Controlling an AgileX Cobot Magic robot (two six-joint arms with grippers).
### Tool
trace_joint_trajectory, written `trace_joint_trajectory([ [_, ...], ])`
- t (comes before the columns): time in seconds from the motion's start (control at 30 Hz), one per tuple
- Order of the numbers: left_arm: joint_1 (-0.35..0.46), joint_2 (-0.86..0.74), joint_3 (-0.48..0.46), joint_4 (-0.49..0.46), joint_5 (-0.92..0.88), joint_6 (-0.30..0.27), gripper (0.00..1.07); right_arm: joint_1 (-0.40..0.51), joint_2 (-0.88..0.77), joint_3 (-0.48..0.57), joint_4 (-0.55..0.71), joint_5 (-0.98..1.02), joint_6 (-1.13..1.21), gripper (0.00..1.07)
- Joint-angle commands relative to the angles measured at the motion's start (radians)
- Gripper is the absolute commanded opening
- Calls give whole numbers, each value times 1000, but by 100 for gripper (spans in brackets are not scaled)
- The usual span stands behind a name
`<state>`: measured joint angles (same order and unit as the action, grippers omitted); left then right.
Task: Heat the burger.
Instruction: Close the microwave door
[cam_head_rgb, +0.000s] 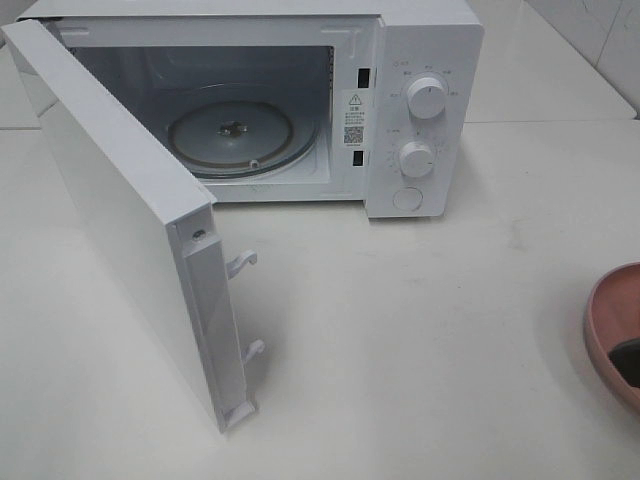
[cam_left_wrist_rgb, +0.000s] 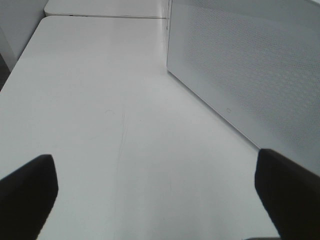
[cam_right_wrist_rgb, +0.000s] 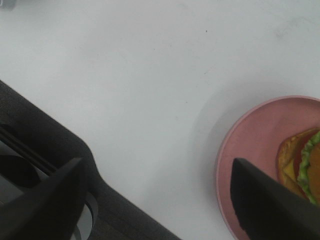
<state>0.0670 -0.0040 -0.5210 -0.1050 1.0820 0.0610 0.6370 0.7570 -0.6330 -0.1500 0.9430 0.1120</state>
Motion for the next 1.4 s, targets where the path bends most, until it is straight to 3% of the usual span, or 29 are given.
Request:
trace_joint_trajectory([
  [0.03, 0, -5, 4, -3, -10, -4, 100, -1, -64, -1, -1, 56, -12, 77],
  [0.4, 0, -5, 4, -3, -10, -4, 100, -1, -276, 2, -1, 195, 17, 76],
  [0.73, 0, -5, 4, -3, -10, -4, 100, -5, -446, 92, -1, 195, 44, 76],
  [0.97, 0, -5, 4, -3, -10, -4, 100, -119, -506, 94, 29, 144, 57, 76],
  [1.03, 0, -5, 4, -3, -10, -4, 100, -200, -558, 95, 62, 108, 54, 76],
  [1.13, 0, -5, 4, -3, -10, -4, 100, -253, -607, 106, 72, 93, 33, 76],
  [1.33, 0, -5, 4, -3, -10, -4, 100, -294, -657, 131, 92, 54, 27, 76],
  [1.4, 0, -5, 4, -3, -10, -4, 100, -344, -688, 134, 104, 53, 15, 76],
])
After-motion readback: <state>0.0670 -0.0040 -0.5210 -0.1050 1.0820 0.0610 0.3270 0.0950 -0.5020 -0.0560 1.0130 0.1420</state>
